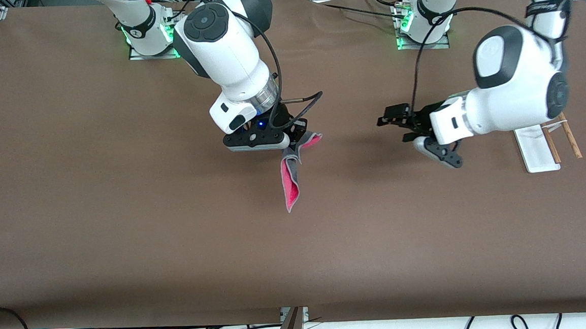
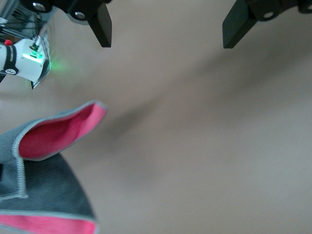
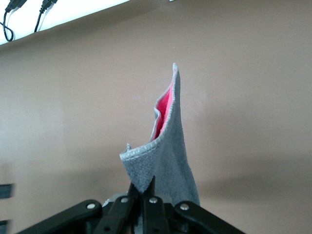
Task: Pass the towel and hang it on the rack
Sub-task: 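Grasp the hanging towel with the left gripper beside the right gripper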
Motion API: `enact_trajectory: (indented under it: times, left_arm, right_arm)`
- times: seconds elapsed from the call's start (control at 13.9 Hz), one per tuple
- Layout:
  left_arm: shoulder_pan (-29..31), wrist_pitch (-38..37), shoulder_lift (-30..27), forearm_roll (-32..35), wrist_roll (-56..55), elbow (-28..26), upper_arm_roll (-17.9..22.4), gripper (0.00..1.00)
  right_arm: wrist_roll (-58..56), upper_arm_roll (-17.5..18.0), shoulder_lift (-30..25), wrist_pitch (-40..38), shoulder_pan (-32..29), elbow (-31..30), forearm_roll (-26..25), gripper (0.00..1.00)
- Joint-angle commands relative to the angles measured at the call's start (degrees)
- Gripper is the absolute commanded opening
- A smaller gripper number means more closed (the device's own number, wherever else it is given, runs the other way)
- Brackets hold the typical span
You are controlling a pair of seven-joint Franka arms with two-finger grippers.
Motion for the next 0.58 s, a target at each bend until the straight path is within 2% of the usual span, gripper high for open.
enact_trajectory:
  times: [0.0, 0.14, 0.36, 0.5]
  left_arm:
    - [-0.5, 11.7, 0.4, -2.6, 8.6, -3.8, -5.3, 1.0]
    - [-1.9, 18.5, 1.9, -2.0, 12.0, -3.8, -8.8, 1.0]
    - [-4.4, 28.2, 4.9, -1.6, 21.1, -3.8, -12.0, 1.0]
    - [-4.9, 31.4, 5.6, -1.5, 25.2, -3.7, -13.7, 1.0]
  right_arm:
    - [0.7, -0.4, 0.6, -0.1, 0.5, 1.2, 0.5, 0.0]
    - [0.7, -0.4, 0.5, -0.3, 0.5, 1.2, 0.5, 0.0]
    - [0.5, -0.4, 0.6, 0.1, 0.5, 1.2, 0.5, 0.0]
    - [0.4, -0.5, 0.6, 0.2, 0.5, 1.2, 0.5, 0.0]
